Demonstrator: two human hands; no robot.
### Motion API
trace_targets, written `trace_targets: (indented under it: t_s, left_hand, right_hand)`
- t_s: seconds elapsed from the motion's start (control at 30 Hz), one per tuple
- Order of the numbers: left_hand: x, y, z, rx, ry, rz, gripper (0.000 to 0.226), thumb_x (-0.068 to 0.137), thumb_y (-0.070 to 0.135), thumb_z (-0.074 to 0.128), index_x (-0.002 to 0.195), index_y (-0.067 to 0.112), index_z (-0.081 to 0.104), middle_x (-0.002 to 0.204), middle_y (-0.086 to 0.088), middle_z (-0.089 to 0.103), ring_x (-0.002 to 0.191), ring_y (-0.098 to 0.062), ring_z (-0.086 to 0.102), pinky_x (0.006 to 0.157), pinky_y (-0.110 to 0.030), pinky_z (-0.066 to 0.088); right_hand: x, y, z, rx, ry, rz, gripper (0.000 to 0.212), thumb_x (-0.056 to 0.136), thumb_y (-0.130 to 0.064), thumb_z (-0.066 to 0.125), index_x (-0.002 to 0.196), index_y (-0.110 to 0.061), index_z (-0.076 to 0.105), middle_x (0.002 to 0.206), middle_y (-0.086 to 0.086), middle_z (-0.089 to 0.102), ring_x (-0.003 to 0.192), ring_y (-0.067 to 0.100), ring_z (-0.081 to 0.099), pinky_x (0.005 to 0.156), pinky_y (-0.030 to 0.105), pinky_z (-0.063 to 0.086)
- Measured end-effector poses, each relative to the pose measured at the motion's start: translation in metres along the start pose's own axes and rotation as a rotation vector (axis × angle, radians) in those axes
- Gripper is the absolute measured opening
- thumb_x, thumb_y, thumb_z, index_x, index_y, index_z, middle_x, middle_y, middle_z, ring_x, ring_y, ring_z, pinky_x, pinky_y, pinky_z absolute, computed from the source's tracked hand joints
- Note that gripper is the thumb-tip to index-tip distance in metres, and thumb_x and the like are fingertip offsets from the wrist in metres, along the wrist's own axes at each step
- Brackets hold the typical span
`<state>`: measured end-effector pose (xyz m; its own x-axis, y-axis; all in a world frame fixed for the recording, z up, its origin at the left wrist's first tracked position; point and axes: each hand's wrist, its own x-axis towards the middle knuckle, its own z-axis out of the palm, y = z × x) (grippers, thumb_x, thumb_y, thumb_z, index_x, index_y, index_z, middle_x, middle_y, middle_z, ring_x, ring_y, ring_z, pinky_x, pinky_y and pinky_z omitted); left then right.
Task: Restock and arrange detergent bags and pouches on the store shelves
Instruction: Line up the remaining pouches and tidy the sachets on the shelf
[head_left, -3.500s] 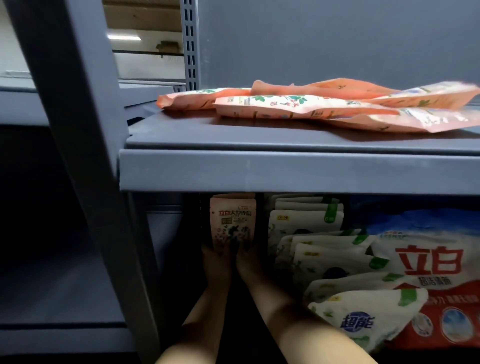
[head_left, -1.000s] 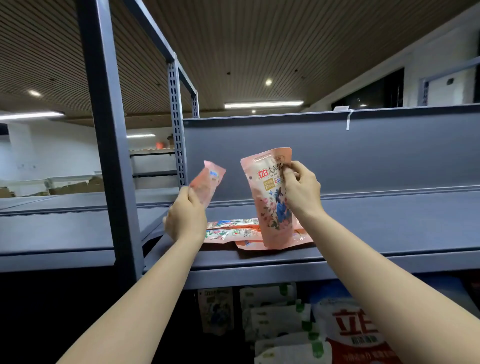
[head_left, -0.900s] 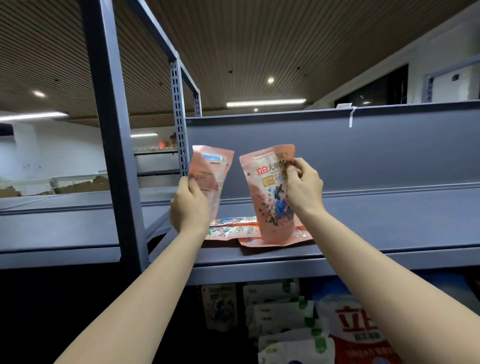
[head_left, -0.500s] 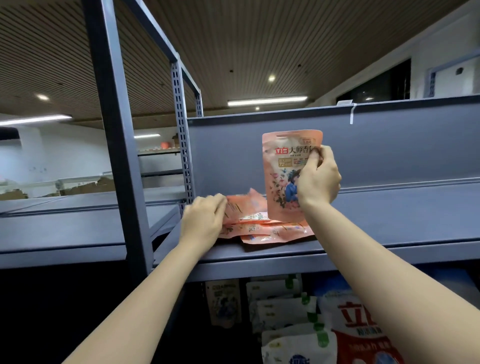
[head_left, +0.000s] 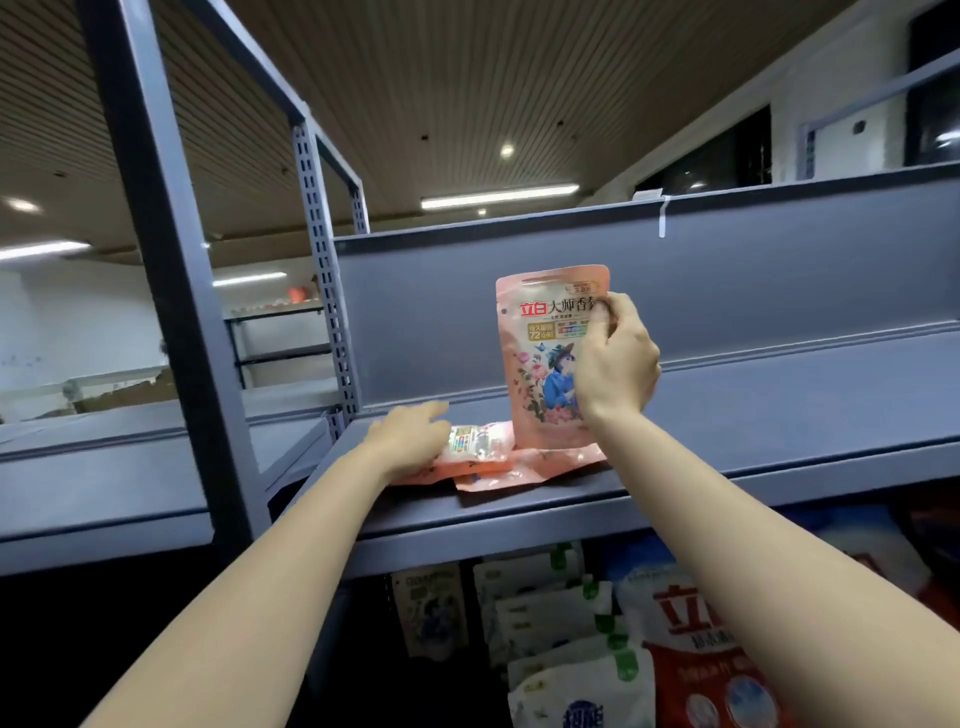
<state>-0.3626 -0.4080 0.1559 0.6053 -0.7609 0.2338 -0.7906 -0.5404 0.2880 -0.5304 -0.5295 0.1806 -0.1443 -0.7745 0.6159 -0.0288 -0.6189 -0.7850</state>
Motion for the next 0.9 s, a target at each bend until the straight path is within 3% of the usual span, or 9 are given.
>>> trace_targets:
  t_s: [0.1,0.2,0.27,0.37,0.43,0.5,0.6,0.73,0.9]
  left_hand:
    - [0.006,0.004,0.003,0.038,-0.124,-0.021,0.036,0.088,0.026,0.026,0.108,0.022,0.055,0.136,-0.007,0.051,0.120,-0.027,0.047,0.105,-0.040,0.033]
    - [0.005,0.000,0.004,0.054,-0.065,-0.056,0.059,0.084,0.042,0.035,0.139,0.023,0.036,0.147,-0.008,0.038,0.132,-0.030,0.037,0.107,-0.042,0.030]
    - [-0.002,0.001,0.004,0.156,0.035,-0.050,0.069,0.081,0.051,0.041,0.141,0.019,0.032,0.144,-0.010,0.038,0.132,-0.031,0.036,0.103,-0.045,0.033]
    - [-0.008,0.003,-0.003,0.260,0.197,-0.079,0.051,0.071,0.053,0.054,0.103,0.014,0.051,0.113,-0.007,0.054,0.112,-0.030,0.049,0.088,-0.042,0.037]
    - [-0.012,0.001,-0.013,0.166,0.211,-0.118,0.037,0.070,0.050,0.057,0.076,0.014,0.051,0.085,-0.004,0.056,0.089,-0.029,0.058,0.068,-0.033,0.039]
    - [-0.016,-0.003,-0.021,0.004,0.188,-0.175,0.029,0.072,0.039,0.059,0.068,0.012,0.051,0.065,-0.003,0.051,0.066,-0.027,0.055,0.054,-0.027,0.034]
    - [-0.025,-0.006,-0.026,-0.076,0.265,-0.229,0.020,0.074,0.029,0.057,0.069,0.012,0.049,0.069,-0.005,0.054,0.071,-0.029,0.054,0.059,-0.029,0.036]
    - [-0.042,-0.007,-0.024,-0.137,0.311,-0.275,0.019,0.078,0.029,0.056,0.078,0.011,0.050,0.082,-0.008,0.056,0.084,-0.033,0.055,0.066,-0.031,0.038]
    - [-0.072,-0.005,-0.018,-0.574,0.358,-0.290,0.020,0.070,0.018,0.057,0.065,0.013,0.038,0.067,-0.009,0.045,0.070,-0.028,0.049,0.063,-0.036,0.040]
  right_hand:
    - [0.006,-0.003,-0.005,0.040,0.031,-0.025,0.026,0.102,-0.033,0.035,0.108,-0.025,0.059,0.085,-0.006,0.062,0.075,0.017,0.053,0.064,0.026,0.035]
    - [0.001,-0.003,-0.007,0.037,0.005,-0.090,0.025,0.102,-0.030,0.037,0.110,-0.024,0.060,0.089,-0.002,0.068,0.079,0.021,0.060,0.064,0.028,0.040]
    - [-0.008,-0.001,-0.007,0.011,-0.066,-0.142,0.025,0.100,-0.026,0.040,0.113,-0.024,0.061,0.094,0.001,0.071,0.085,0.025,0.062,0.069,0.032,0.046]
    - [-0.018,-0.002,-0.007,0.020,-0.184,-0.137,0.020,0.093,-0.024,0.047,0.109,-0.024,0.061,0.096,0.002,0.071,0.088,0.027,0.064,0.075,0.036,0.052]
    - [-0.019,-0.003,-0.008,0.044,-0.274,-0.047,0.018,0.088,-0.026,0.052,0.104,-0.024,0.060,0.098,0.000,0.070,0.091,0.026,0.063,0.079,0.038,0.053]
    - [-0.018,-0.005,-0.010,0.039,-0.372,0.055,0.018,0.084,-0.025,0.052,0.099,-0.024,0.063,0.097,-0.003,0.069,0.095,0.023,0.062,0.082,0.038,0.053]
    - [-0.019,-0.010,-0.016,0.064,-0.446,0.192,0.019,0.085,-0.022,0.047,0.088,-0.026,0.065,0.088,-0.006,0.066,0.087,0.020,0.061,0.073,0.031,0.049]
    - [-0.027,-0.013,-0.021,0.016,-0.367,0.171,0.025,0.091,-0.024,0.039,0.081,-0.025,0.061,0.083,-0.004,0.063,0.084,0.024,0.056,0.067,0.029,0.041]
    - [-0.044,-0.007,-0.033,0.022,-0.268,0.138,0.029,0.097,-0.028,0.033,0.085,-0.024,0.059,0.086,-0.004,0.062,0.081,0.023,0.053,0.068,0.029,0.034]
